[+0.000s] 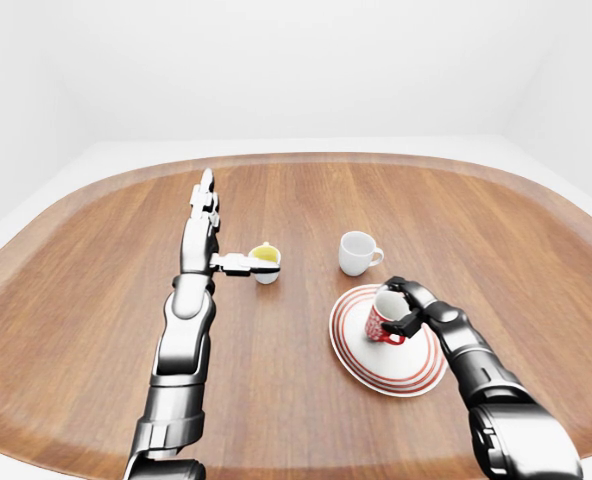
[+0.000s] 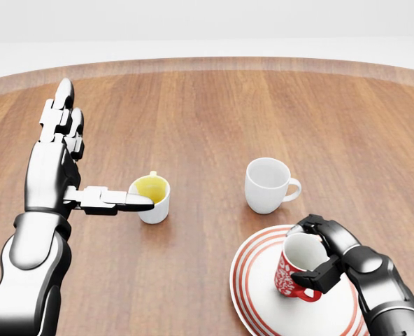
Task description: Pick up the red mug and put it on the plate
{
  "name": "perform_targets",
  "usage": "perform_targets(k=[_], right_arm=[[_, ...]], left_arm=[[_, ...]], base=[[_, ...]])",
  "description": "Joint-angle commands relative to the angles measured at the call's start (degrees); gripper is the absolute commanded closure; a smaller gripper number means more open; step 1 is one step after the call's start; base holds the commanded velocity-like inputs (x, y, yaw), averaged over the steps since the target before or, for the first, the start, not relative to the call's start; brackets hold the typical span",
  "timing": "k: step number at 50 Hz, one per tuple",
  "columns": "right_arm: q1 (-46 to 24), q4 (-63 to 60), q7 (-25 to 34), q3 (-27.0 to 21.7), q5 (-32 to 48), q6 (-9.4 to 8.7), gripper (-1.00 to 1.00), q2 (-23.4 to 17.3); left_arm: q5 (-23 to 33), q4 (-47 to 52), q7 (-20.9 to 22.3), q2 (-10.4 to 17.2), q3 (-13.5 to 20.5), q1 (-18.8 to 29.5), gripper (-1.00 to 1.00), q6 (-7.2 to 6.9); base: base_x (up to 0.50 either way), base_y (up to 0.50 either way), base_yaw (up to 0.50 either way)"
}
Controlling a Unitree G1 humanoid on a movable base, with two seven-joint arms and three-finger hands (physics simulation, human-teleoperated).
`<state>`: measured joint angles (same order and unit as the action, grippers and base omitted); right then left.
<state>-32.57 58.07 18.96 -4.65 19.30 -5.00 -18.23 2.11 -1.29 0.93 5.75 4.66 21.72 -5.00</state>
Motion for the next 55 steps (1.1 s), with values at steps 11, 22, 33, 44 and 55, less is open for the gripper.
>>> perform_targets(k=[11, 22, 33, 44, 55], right_arm=[[0.31, -0.81, -1.66, -0.87, -0.47, 0.00, 1.00, -0.59], [0.12, -0.28, -1.95, -0.74, -0.32, 0.00, -1.00, -0.50], [-0.16, 0.62, -2.23, -0.63, -0.29, 0.00, -1.00, -0.38], [-0.10, -0.25, -2.08, -0.72, -0.37, 0.00, -1.00, -0.43], [3.39, -22.60, 3.12, -2.81, -1.67, 0.00, -1.00, -0.75]], left_arm=[[0.26, 0.16, -0.02, -0.19, -0.22, -0.11, -1.00, 0.00], [0.35, 0.59, 0.05, -0.31, -0.25, -0.40, -1.00, 0.00], [0.25, 0.32, 0.06, -0.22, -0.12, -0.22, -1.00, 0.00], [0.09, 0.31, 0.06, -0.11, -0.02, -0.14, -1.00, 0.00], [-0.18, 3.16, 0.25, 0.23, 0.33, 0.45, -1.00, 0.00]], base=[[0.00, 0.00, 0.00], [0.00, 0.00, 0.00], [0.00, 0.00, 0.00], [0.00, 0.00, 0.00], [0.00, 0.00, 0.00]])
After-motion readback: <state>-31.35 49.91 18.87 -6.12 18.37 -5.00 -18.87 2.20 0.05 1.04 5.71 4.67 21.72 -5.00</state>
